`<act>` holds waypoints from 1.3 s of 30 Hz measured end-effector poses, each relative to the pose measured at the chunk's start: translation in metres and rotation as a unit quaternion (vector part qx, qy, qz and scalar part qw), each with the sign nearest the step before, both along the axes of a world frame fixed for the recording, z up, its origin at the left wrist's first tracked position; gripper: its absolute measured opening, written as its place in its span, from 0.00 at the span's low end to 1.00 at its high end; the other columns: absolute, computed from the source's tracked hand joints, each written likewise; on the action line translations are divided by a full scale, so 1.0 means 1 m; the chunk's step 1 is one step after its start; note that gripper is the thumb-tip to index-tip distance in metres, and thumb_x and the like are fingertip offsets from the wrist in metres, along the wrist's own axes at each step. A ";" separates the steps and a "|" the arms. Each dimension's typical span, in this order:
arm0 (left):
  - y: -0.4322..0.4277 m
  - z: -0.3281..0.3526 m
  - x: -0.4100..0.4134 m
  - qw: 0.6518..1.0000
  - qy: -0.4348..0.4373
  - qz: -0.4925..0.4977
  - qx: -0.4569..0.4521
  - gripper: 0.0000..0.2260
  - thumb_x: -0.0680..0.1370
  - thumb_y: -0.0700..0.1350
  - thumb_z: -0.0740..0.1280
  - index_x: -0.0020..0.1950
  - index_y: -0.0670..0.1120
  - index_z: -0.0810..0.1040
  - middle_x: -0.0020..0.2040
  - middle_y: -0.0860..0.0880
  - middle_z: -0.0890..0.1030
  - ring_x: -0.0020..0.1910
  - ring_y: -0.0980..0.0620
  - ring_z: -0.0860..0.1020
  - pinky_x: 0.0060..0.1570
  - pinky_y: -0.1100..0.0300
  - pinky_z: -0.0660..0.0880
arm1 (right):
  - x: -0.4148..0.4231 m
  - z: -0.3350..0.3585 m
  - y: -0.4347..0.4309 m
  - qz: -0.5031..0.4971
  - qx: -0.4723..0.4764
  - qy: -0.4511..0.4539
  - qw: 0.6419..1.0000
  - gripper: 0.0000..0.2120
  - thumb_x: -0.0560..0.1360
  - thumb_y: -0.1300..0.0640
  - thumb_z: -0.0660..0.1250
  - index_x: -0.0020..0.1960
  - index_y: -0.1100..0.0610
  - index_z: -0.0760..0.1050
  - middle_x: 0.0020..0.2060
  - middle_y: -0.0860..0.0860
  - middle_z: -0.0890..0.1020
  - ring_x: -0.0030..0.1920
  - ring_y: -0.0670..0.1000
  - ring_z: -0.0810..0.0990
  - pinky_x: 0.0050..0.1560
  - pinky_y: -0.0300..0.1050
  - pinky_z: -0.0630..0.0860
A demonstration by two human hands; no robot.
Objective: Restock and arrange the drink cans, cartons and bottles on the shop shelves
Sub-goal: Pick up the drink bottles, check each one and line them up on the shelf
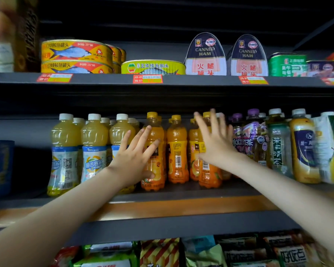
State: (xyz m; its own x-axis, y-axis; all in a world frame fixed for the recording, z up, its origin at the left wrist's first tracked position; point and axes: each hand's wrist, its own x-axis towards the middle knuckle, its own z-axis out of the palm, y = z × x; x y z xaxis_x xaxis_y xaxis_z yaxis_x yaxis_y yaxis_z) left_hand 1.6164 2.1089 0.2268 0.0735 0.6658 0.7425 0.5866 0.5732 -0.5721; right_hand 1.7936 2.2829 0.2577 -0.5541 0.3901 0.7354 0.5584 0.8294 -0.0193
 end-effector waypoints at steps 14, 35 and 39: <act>0.007 0.006 0.009 0.999 0.004 0.034 -0.022 0.48 0.53 0.70 0.77 0.67 0.46 0.77 0.70 0.34 0.70 0.65 0.36 0.74 0.61 0.41 0.73 | 0.008 -0.015 -0.002 0.083 -0.172 0.042 0.981 0.59 0.72 0.58 0.75 0.72 0.33 0.27 0.76 0.65 0.51 0.41 0.52 0.81 0.42 0.44 0.80; -0.082 0.003 -0.021 0.994 -0.052 0.035 0.085 0.42 0.58 0.60 0.80 0.66 0.42 0.76 0.67 0.35 0.73 0.62 0.35 0.76 0.59 0.34 0.70 | -0.028 -0.023 -0.097 0.189 0.046 0.042 0.980 0.40 0.79 0.56 0.65 0.78 0.40 0.39 0.77 0.49 0.49 0.77 0.52 0.50 0.65 0.44 0.69; -0.111 0.000 -0.040 0.983 -0.143 0.062 0.098 0.43 0.64 0.61 0.77 0.73 0.43 0.69 0.73 0.35 0.66 0.70 0.35 0.69 0.65 0.35 0.66 | -0.071 -0.018 -0.126 0.231 0.022 0.023 0.972 0.36 0.81 0.56 0.62 0.78 0.41 0.43 0.76 0.52 0.55 0.75 0.54 0.55 0.66 0.47 0.68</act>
